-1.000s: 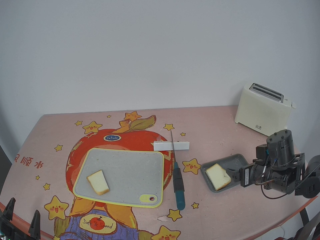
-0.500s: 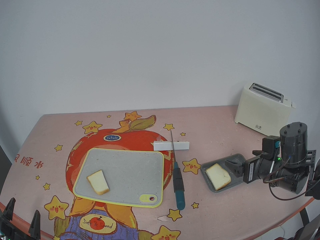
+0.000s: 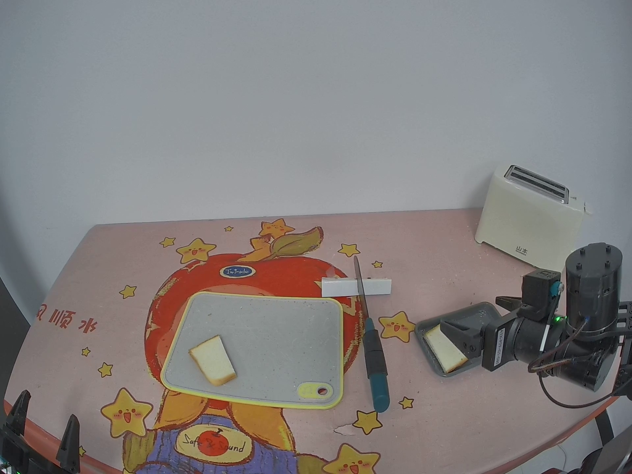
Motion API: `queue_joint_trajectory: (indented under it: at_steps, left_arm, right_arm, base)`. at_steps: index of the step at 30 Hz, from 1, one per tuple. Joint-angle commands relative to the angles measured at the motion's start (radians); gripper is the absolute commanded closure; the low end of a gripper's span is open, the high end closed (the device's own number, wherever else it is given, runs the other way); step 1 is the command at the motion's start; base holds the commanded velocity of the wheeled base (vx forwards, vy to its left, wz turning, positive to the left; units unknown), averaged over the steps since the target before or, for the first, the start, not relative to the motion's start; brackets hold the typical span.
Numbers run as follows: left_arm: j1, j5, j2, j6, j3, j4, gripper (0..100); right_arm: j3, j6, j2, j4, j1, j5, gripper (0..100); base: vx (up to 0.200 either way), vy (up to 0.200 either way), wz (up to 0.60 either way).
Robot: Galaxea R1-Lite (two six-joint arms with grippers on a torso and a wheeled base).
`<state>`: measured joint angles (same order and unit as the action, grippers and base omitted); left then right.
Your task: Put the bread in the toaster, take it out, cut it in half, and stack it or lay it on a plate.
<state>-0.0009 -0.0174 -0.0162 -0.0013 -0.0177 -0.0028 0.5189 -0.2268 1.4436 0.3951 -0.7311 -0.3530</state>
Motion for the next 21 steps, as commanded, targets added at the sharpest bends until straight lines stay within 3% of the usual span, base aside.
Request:
queue_joint_trajectory:
  at_steps: [1, 14, 21]
  left_arm:
    - [0.001, -0.001, 0.01, 0.0, 0.018, 0.0, 0]
    - [0.001, 0.001, 0.01, -0.002, 0.018, 0.0, 0]
    - [0.001, -0.001, 0.01, 0.0, 0.018, 0.0, 0]
  right_arm:
    - [-0.005, 0.0, -0.019, -0.001, -0.024, 0.0, 0]
    - [-0.01, 0.001, -0.023, -0.001, -0.054, -0.001, 0]
    - [-0.011, 0.001, -0.028, -0.001, -0.076, -0.001, 0]
  base:
    - [0.0, 0.2, 0.0]
    - [0.0, 0.015, 0.0]
    - [0.0, 0.171, 0.0]
